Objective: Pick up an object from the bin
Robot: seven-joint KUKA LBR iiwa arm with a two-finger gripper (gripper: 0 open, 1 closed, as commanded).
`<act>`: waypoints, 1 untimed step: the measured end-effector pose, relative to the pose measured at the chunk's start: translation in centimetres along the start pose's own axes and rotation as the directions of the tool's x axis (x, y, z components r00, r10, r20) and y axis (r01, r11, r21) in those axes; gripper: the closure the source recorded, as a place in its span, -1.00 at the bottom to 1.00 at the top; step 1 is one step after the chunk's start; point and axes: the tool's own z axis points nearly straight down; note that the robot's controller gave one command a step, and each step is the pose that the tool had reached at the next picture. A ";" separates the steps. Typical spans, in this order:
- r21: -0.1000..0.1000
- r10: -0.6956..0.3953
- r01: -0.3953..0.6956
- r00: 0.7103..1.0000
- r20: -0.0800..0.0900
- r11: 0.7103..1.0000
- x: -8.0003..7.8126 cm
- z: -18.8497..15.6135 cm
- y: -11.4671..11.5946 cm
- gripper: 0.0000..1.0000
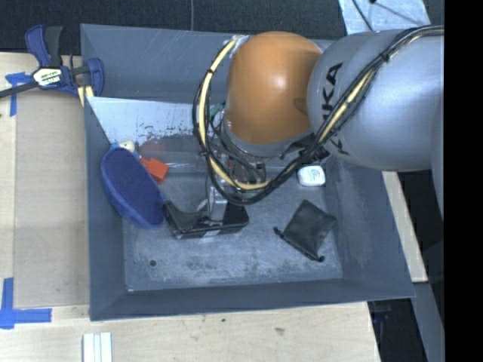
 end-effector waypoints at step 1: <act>0.001 -0.248 0.248 0.969 0.001 0.969 0.3 12.3 -3.6 -1.00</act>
Offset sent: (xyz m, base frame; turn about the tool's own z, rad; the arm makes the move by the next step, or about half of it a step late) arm -0.0030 -0.0349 -0.1203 -0.2517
